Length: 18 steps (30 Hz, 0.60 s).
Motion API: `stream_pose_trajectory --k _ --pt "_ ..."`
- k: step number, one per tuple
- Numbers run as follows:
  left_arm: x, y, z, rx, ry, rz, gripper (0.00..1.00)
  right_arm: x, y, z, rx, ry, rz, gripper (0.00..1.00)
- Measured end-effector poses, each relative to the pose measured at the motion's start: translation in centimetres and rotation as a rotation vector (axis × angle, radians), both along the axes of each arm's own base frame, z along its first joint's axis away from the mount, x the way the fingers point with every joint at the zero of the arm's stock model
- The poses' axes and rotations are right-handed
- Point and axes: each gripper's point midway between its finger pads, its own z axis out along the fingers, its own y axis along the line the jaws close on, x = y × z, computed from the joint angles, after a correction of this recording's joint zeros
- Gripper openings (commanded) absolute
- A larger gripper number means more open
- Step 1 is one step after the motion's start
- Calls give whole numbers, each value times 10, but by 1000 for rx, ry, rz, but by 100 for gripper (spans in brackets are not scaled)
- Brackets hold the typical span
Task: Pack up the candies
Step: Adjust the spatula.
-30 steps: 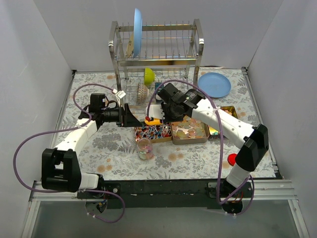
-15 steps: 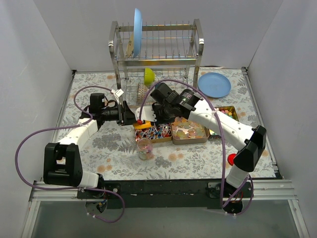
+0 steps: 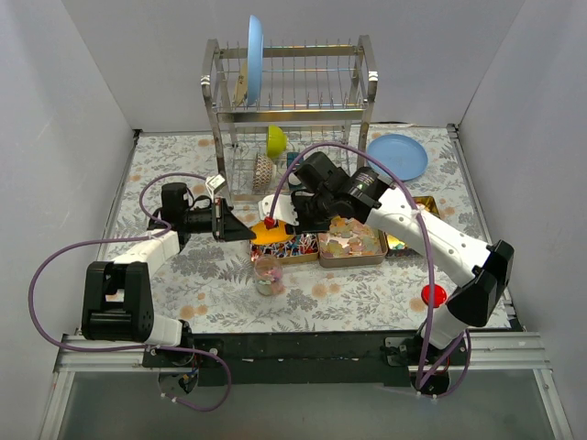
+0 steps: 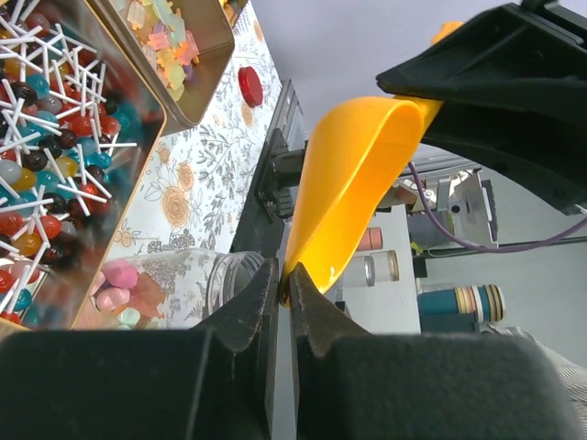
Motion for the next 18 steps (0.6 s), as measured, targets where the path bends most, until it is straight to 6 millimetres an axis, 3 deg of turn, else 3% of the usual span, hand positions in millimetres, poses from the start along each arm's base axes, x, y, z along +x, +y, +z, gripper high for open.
stream_pose_trajectory --k 1,4,18 --pt "-1 1 0 -5 -1 -3 0 0 0 -2 7 17 -5 28" --pt "-4 2 0 -17 7 -13 0 0 -2 -5 28 60 -17 34" --pt "-11 14 -5 -44 18 0 0 -4 4 -13 55 134 9 37"
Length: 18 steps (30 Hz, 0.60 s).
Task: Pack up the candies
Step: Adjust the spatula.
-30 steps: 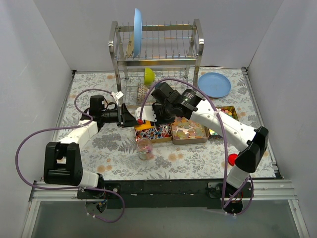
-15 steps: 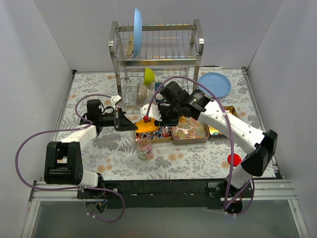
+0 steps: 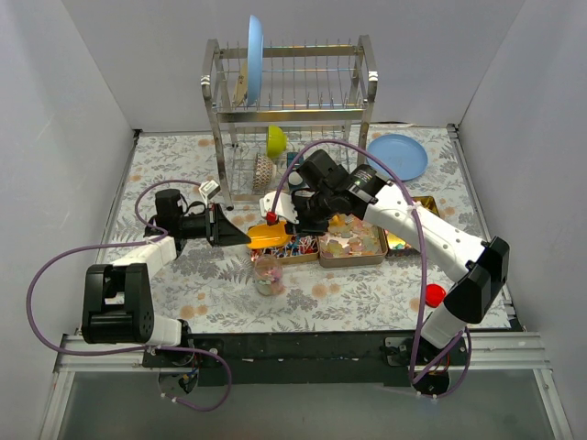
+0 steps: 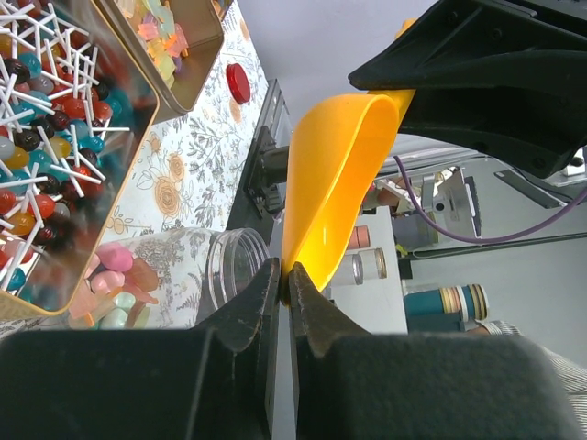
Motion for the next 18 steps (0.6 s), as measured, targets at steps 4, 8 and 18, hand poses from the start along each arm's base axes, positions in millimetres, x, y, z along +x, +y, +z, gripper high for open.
stream_pose_trajectory --k 4,8,18 --pt "1 1 0 0 -4 2 0 1 0 0 1 -1 -1 37" --pt "2 2 1 -1 -2 8 0 1 1 -1 -1 -1 -4 31" --pt "11 6 -4 13 28 57 32 14 -1 -24 -80 10 -19 1"
